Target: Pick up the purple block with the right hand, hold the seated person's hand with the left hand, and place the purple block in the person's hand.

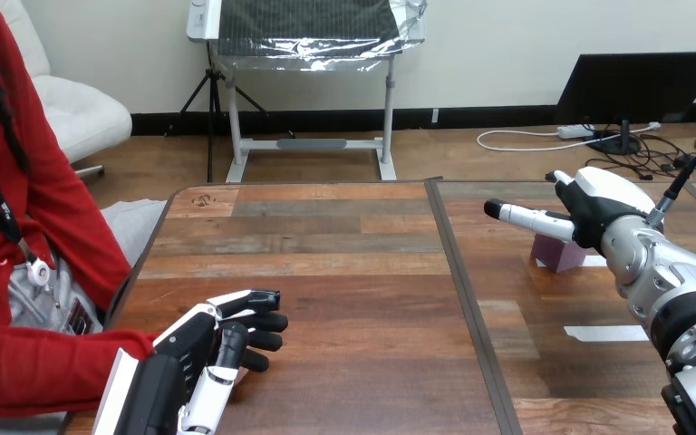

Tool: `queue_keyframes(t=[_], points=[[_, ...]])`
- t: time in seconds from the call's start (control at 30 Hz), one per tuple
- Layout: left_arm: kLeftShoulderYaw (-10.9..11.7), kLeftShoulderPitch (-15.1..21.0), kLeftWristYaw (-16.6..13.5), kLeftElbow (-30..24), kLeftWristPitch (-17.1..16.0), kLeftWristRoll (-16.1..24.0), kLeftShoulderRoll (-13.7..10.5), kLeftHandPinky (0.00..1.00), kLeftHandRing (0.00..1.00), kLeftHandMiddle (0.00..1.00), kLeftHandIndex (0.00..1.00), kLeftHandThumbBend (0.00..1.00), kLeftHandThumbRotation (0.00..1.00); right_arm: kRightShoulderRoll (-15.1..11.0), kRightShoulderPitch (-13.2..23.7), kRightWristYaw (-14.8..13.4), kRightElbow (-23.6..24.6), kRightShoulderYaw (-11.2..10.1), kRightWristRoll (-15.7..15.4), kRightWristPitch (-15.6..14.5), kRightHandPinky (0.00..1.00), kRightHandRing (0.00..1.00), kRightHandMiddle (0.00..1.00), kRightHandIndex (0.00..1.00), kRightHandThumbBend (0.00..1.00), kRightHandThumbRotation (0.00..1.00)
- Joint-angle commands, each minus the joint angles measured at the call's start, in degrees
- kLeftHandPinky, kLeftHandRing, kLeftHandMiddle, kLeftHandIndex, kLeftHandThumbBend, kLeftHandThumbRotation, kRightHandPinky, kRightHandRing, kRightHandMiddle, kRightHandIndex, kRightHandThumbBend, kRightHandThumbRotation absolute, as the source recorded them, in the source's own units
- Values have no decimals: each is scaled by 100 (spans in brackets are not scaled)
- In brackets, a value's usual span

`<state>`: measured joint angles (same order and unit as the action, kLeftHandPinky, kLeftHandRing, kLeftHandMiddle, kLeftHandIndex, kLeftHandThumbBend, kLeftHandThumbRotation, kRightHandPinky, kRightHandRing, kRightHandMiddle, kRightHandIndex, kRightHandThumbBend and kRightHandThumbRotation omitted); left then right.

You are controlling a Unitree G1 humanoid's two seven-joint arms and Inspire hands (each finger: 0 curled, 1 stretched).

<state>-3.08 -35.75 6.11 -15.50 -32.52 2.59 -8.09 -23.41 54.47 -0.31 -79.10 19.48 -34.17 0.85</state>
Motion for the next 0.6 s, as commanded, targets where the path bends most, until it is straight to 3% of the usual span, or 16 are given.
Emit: queue_keyframes(t=[0.0, 0.57], points=[[82, 201, 25, -221, -145, -59, -39, 56, 63, 66, 69, 34, 90, -28, 522, -47, 111, 30, -22, 28, 100, 100, 100, 100, 79, 100], [115, 132, 35, -260, -166, -36, -46, 56, 63, 66, 68, 32, 90, -11, 487, 122, 78, 130, -84, -57, 100, 100, 100, 100, 79, 100]])
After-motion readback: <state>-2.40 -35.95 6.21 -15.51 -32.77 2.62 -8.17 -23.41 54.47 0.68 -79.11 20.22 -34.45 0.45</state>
